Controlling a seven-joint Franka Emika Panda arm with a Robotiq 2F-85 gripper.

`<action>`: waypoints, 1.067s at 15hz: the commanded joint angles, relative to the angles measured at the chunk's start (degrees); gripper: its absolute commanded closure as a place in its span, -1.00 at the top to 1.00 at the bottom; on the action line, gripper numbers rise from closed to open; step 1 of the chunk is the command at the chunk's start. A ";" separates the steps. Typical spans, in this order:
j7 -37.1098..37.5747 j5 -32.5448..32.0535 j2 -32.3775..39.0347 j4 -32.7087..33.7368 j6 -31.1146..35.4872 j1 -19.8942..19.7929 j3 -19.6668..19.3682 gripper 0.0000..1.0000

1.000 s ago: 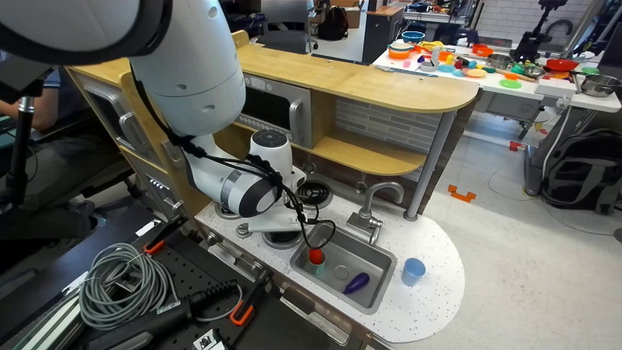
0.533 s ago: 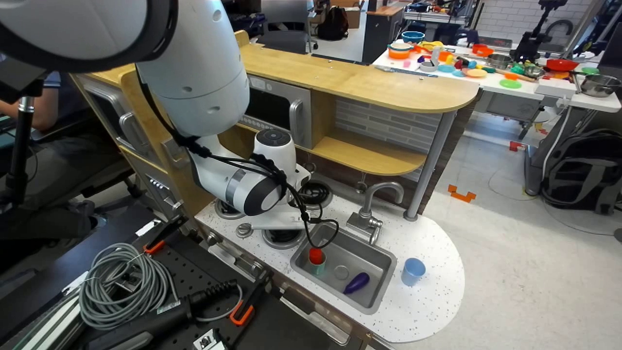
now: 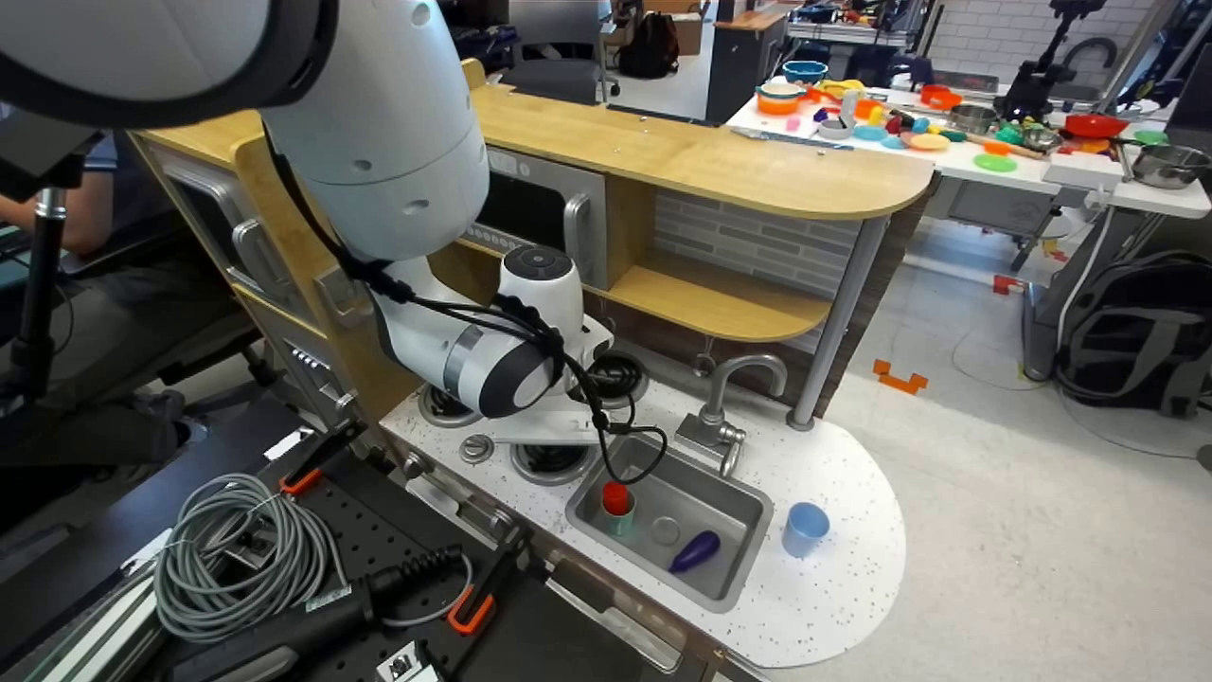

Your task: Get the brown object from the stove and move it to the right end of the sink

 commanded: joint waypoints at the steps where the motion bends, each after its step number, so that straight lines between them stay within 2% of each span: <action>1: 1.04 -2.39 -4.97 -4.85 1.89 -3.80 1.35 -0.85; 6: 0.46 -0.92 -11.66 -9.73 0.96 -11.12 4.69 -0.85; 9: 0.90 -0.08 -13.98 -10.87 0.50 -14.42 4.79 -0.85; 16: 1.97 2.51 -12.60 -9.30 0.38 -23.87 5.26 -0.85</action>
